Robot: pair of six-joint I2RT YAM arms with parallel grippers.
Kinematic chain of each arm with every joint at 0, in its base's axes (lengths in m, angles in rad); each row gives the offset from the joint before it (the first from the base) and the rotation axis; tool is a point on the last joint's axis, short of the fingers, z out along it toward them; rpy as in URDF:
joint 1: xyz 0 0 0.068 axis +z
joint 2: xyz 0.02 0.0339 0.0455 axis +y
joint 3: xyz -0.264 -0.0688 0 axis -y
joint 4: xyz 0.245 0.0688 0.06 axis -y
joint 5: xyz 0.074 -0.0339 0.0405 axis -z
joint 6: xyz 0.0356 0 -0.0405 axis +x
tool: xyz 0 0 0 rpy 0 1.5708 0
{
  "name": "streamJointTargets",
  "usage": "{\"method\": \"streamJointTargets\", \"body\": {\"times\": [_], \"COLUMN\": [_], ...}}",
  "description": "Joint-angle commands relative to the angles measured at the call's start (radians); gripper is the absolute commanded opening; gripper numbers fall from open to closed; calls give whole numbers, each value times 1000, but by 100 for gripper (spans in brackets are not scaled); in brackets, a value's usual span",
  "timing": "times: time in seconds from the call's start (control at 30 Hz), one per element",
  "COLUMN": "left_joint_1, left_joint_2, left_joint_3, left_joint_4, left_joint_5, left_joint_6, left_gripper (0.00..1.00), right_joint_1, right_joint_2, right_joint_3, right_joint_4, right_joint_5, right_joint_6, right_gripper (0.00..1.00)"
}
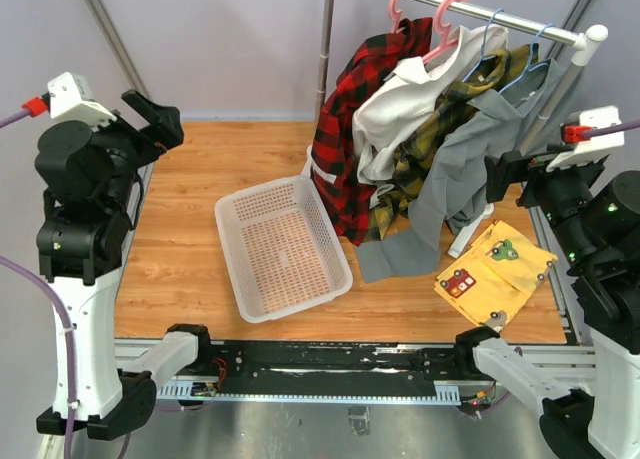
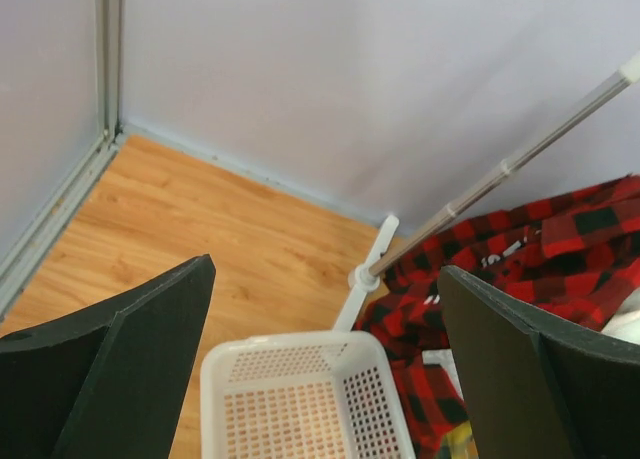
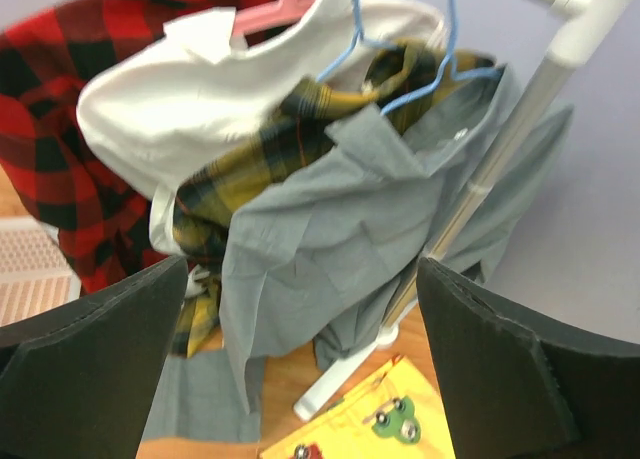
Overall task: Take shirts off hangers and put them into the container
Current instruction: Move the bin to the center of the board.
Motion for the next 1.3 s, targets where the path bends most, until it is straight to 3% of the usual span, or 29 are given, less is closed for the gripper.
{"method": "streamJointTargets", "body": {"times": [0.0,0.2,0.43,0.6,0.83,1.0,1.1,1.27], "left_joint_1": [-23,-62,-110,-229,-546,-698,-709,-560], "left_joint_2": [-43,-190,-309,-319,-185,5,134,283], "left_joint_3": [-124,-400,-695,-806,-921,-909,-872,-886], "left_joint_4": [69,165,269,314,394,388,363,434], "left_joint_5": [-10,74,372,499,423,212,117,178], "left_joint_6": [-29,-87,-145,-156,-236,-258,-246,-222], "left_gripper": [99,99,99,99,99,99,100,100], "right_joint_1": [-25,-49,-91,-122,-147,-154,-158,-162], "right_joint_2": [-54,-197,-420,-521,-580,-577,-567,-557], "right_joint_3": [-110,-374,-732,-918,-1029,-1053,-1045,-1012], "right_joint_4": [-3,2,91,109,106,116,114,88], "right_joint_5": [-12,-176,-533,-758,-926,-972,-965,-940], "right_joint_6": [70,104,235,318,370,391,396,381], "right_gripper": [98,98,98,98,98,98,98,98]}}
